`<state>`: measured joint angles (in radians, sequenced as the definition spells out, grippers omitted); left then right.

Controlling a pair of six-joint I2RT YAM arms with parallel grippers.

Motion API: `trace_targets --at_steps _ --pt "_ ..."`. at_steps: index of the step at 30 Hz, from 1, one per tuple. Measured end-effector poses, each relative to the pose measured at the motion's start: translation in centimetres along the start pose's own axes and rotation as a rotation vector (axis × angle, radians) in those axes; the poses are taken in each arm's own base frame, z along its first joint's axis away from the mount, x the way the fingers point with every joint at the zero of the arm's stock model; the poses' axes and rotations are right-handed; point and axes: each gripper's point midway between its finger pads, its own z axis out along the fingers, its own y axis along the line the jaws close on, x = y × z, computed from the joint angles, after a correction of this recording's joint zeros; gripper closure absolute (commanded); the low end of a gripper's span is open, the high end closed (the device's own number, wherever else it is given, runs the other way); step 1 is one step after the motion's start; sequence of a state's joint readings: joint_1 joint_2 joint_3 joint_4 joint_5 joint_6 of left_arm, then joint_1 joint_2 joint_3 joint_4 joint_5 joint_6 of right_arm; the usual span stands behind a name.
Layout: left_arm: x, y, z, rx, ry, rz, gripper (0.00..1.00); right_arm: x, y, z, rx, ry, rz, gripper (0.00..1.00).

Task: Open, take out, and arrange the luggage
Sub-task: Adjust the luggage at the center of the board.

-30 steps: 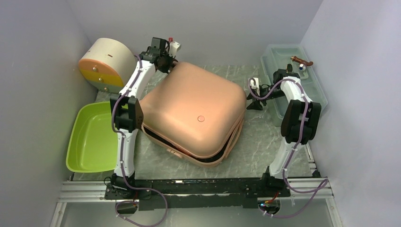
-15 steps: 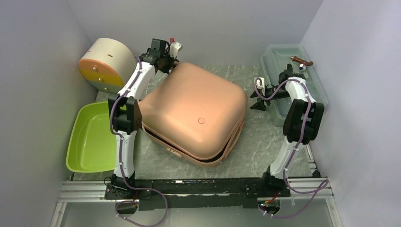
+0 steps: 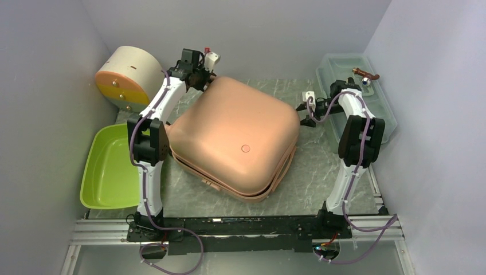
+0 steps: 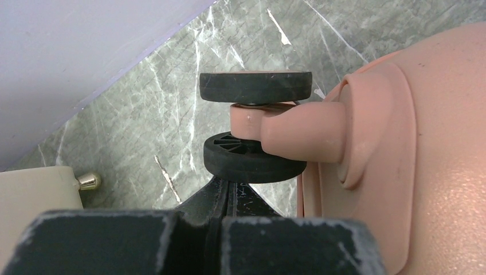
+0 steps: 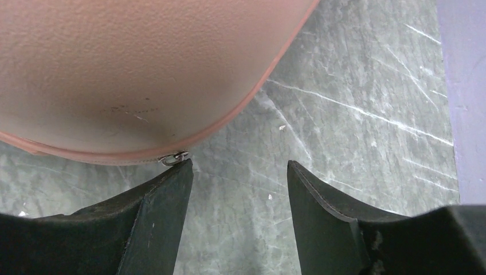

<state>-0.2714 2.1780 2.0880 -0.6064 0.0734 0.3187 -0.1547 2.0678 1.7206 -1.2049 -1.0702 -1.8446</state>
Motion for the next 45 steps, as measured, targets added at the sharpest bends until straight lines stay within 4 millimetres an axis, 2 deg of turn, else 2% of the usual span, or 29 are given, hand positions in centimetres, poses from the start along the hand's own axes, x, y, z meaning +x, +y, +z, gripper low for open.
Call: trace_targets --at_steps 9,13,14,17,20,21,27,32,35,38,42,45 --pt "0.1 0.0 -0.2 0.001 0.002 -0.002 1.0 1.0 1.4 0.8 -0.064 0.056 -0.055 0.36" --pt "0.2 0.0 -0.2 0.002 -0.002 -0.003 1.0 0.7 1.6 1.0 -0.076 0.052 -0.075 0.41" --pt "0.2 -0.1 -0.3 0.004 0.0 -0.004 1.0 0.7 1.6 1.1 -0.078 0.052 -0.075 0.46" --pt "0.5 -0.2 -0.5 0.006 0.006 -0.005 1.0 0.7 2.1 1.2 -0.098 0.057 -0.059 0.69" --pt "0.6 -0.2 -0.7 0.005 0.004 -0.005 1.0 0.8 3.2 1.2 -0.14 0.073 -0.033 0.97" --pt "0.7 -0.2 -0.7 0.006 0.003 -0.005 1.0 0.8 3.5 1.2 -0.152 0.077 -0.027 1.0" --pt "0.9 -0.2 -0.9 0.007 0.004 -0.007 1.0 0.9 3.8 1.2 -0.162 0.083 -0.008 1.0" --pt "0.9 -0.3 -0.8 0.011 -0.004 -0.011 1.0 1.4 3.6 1.5 -0.077 0.101 0.123 1.0" --pt "0.9 -0.4 -0.8 0.021 -0.008 -0.018 1.0 2.4 2.8 2.1 0.031 0.126 0.173 1.0" --pt "1.0 -0.5 -0.7 0.031 -0.01 -0.025 1.0 3.2 0.4 2.9 0.154 0.124 0.194 1.0" --pt "1.0 -0.6 -0.6 0.038 -0.018 -0.034 1.0 1.8 -3.5 3.9 0.272 0.094 0.169 1.0" --pt "0.9 -0.6 -0.6 0.038 -0.025 -0.036 1.0 0.6 -5.3 4.5 0.323 0.068 0.157 1.0"
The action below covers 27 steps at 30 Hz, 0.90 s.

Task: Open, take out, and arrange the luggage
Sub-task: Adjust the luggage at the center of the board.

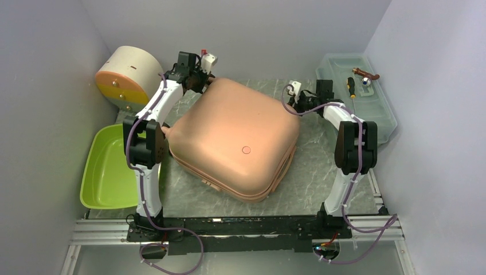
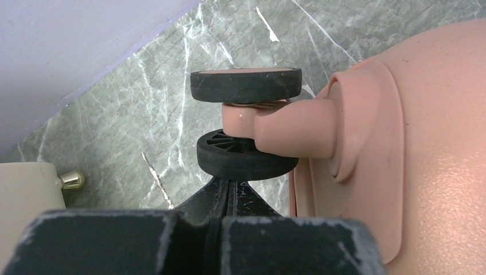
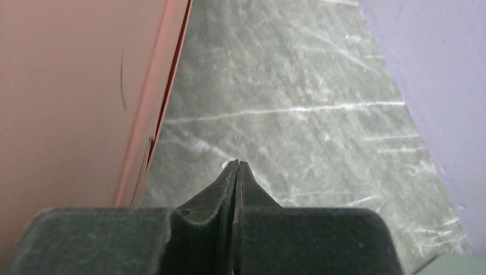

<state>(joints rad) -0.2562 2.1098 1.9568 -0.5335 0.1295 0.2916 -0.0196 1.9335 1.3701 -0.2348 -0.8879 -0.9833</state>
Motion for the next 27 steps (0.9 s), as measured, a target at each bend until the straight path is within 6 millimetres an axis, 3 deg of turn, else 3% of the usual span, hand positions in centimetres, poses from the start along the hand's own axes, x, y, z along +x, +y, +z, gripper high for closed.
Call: trace_targets --at_steps 2,5,7,9,10,11,13,16,20,27 --pt "0.0 0.0 0.0 0.002 -0.001 0.0 1.0 -0.9 -0.4 0.4 0.013 -0.017 0.006 0.97" --pt "0.0 0.0 0.0 0.004 -0.002 -0.001 1.0 -1.8 -0.9 0.4 0.003 -0.02 0.016 0.73" --pt "0.0 0.0 -0.1 0.003 -0.002 0.0 1.0 -2.3 -1.6 -0.4 -0.011 -0.011 0.003 0.66" --pt "0.0 0.0 -0.1 0.003 -0.002 -0.001 0.89 -2.6 -2.2 -2.0 -0.025 -0.001 -0.021 0.63" --pt "0.0 0.0 -0.1 0.002 -0.001 -0.002 0.75 -2.6 -2.4 -2.8 -0.033 0.007 -0.038 0.62" --pt "0.0 0.1 -0.1 0.002 -0.001 -0.003 0.69 -2.5 -2.2 -3.4 -0.044 0.015 -0.054 0.62" --pt "0.0 0.2 -0.3 0.004 0.005 -0.008 0.53 -1.7 -0.8 -4.5 -0.083 0.041 -0.06 0.62" --pt "1.4 0.9 -0.8 0.002 0.067 -0.022 0.45 -0.6 3.4 -4.4 -0.192 0.067 -0.045 0.63" --pt "4.1 1.3 -1.0 0.017 0.159 -0.053 0.45 -0.3 5.3 -4.7 -0.232 0.076 -0.108 0.64" --pt "7.2 0.1 0.1 0.074 0.255 -0.065 0.46 -1.2 9.4 -6.3 -0.283 0.102 -0.21 0.64"
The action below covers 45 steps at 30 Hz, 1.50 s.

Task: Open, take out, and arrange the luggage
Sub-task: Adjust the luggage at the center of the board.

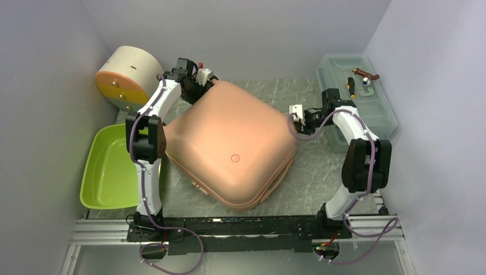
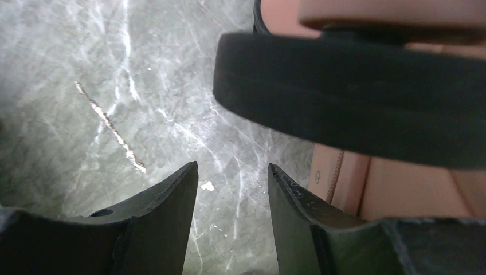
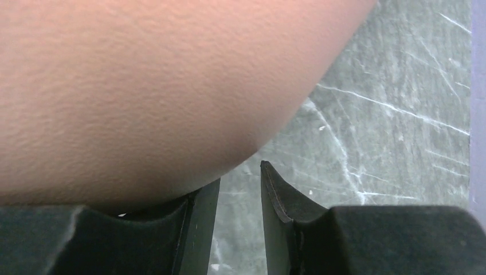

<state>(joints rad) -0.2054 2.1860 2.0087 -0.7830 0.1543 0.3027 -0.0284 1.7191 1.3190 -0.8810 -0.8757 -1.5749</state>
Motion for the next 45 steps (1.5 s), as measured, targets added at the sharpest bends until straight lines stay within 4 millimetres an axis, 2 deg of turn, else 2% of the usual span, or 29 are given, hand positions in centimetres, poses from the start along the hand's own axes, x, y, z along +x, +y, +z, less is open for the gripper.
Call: trace_targets --at_steps 5,10,14,16,17,18,22,28,33,38,45 --pt "0.7 -1.1 0.9 0.046 0.025 0.022 0.46 -0.8 3.0 -0.5 -0.017 0.028 -0.022 0.56" --pt "0.4 -2.1 1.1 0.064 0.02 0.052 0.47 -0.4 4.1 -1.9 -0.021 0.013 0.052 0.43" --pt "0.4 -2.3 1.1 0.071 0.02 0.061 0.47 2.2 2.9 -5.7 -0.025 0.014 0.141 0.33" --pt "0.4 -2.3 1.1 0.072 0.019 0.061 0.48 3.4 2.6 -6.8 -0.023 0.011 0.144 0.26" --pt "0.3 -2.3 1.1 0.075 0.018 0.062 0.48 3.7 3.1 -7.0 -0.033 0.009 0.141 0.24" --pt "0.3 -2.4 1.1 0.078 0.017 0.068 0.48 3.2 5.5 -6.5 -0.101 -0.021 0.141 0.23" --pt "0.3 -2.5 1.1 0.079 0.017 0.072 0.48 2.1 6.0 -5.5 -0.112 -0.063 0.122 0.24" --pt "0.3 -2.5 1.1 0.079 0.018 0.077 0.48 0.6 5.3 -3.6 -0.104 -0.124 0.122 0.25" --pt "0.3 -2.6 1.1 0.079 0.018 0.083 0.48 0.3 5.2 -1.6 -0.118 -0.116 0.11 0.25" --pt "0.2 -2.6 1.1 0.079 0.017 0.086 0.48 0.8 5.5 -1.1 -0.138 -0.104 0.116 0.29" --pt "0.2 -2.6 1.1 0.079 0.016 0.093 0.48 1.7 7.8 0.1 -0.246 -0.141 0.154 0.33"
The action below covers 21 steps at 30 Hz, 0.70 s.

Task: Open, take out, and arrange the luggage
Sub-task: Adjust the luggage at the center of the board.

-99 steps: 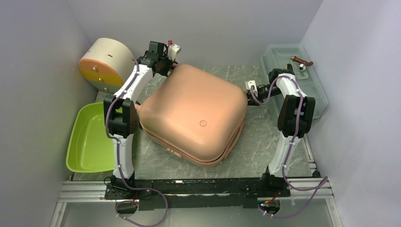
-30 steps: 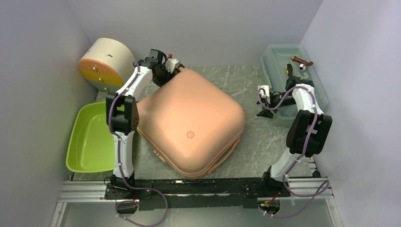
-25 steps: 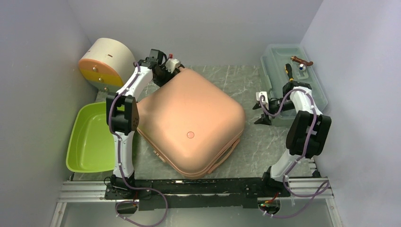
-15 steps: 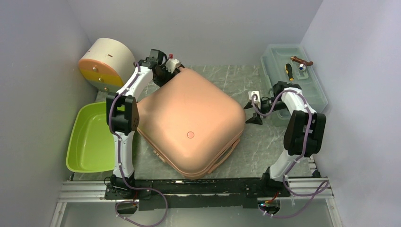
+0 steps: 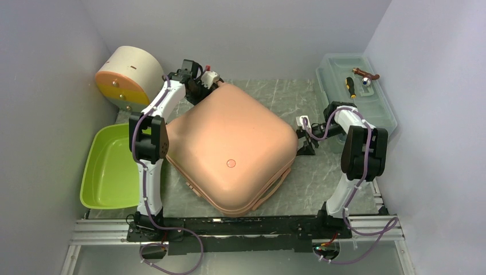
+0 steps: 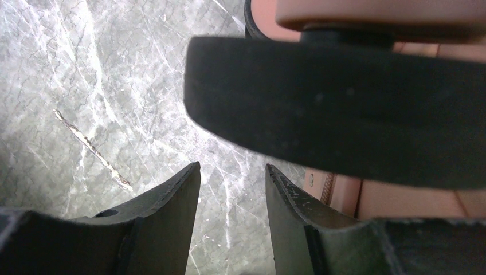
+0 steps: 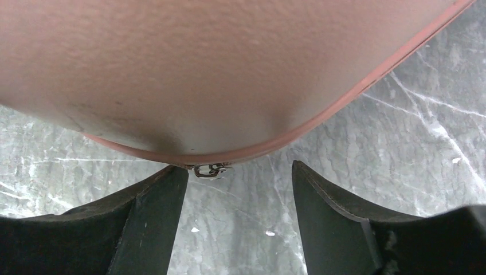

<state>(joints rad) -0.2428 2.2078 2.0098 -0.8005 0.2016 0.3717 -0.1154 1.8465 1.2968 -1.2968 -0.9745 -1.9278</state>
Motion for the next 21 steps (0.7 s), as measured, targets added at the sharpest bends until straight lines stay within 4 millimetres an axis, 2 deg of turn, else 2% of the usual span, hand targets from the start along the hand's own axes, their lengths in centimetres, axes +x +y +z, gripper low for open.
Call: trace_targets --at_steps 4,7,9,13,17,21 --pt "0.0 -0.01 0.0 0.0 0.0 0.0 0.49 -0.17 0.14 0.13 -0.007 -0.004 -0.005 0.46" --pt "-0.01 -0.03 0.01 0.0 0.0 0.001 0.49 -0.3 0.26 0.06 -0.012 -0.005 0.01 0.59" --pt "-0.01 -0.04 0.01 0.001 0.0 0.001 0.49 -0.38 0.2 -0.05 -0.015 -0.004 0.02 0.73" --pt "-0.01 -0.04 0.02 0.0 0.0 0.001 0.49 -0.39 0.08 -0.1 -0.015 -0.004 0.034 0.88" --pt "0.0 -0.04 0.06 0.0 -0.001 0.001 0.49 -0.35 0.13 -0.13 -0.014 -0.001 0.051 1.0" --pt "-0.01 -0.05 0.06 0.001 -0.002 0.001 0.5 -0.18 0.0 -0.28 0.001 0.007 0.098 1.0"
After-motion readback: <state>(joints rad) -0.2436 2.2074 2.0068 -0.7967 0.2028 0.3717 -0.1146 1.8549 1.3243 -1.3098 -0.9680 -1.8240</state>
